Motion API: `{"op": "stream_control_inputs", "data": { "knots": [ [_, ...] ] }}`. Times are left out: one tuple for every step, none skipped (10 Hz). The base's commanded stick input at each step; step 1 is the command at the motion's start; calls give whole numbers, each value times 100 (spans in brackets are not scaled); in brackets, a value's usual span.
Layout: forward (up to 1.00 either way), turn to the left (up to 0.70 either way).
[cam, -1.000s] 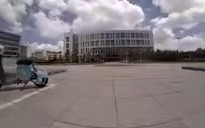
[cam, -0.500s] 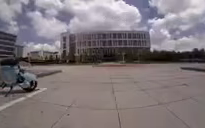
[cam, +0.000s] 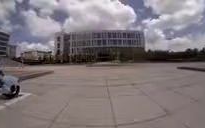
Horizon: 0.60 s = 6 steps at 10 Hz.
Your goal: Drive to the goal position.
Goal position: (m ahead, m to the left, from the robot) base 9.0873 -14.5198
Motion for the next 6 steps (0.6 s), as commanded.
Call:
{"op": "stream_control_inputs", "data": {
  "knots": [
    [70, 0],
    [70, 0],
    [70, 0],
    [70, 0],
    [70, 0],
    [70, 0]
  ]
}}
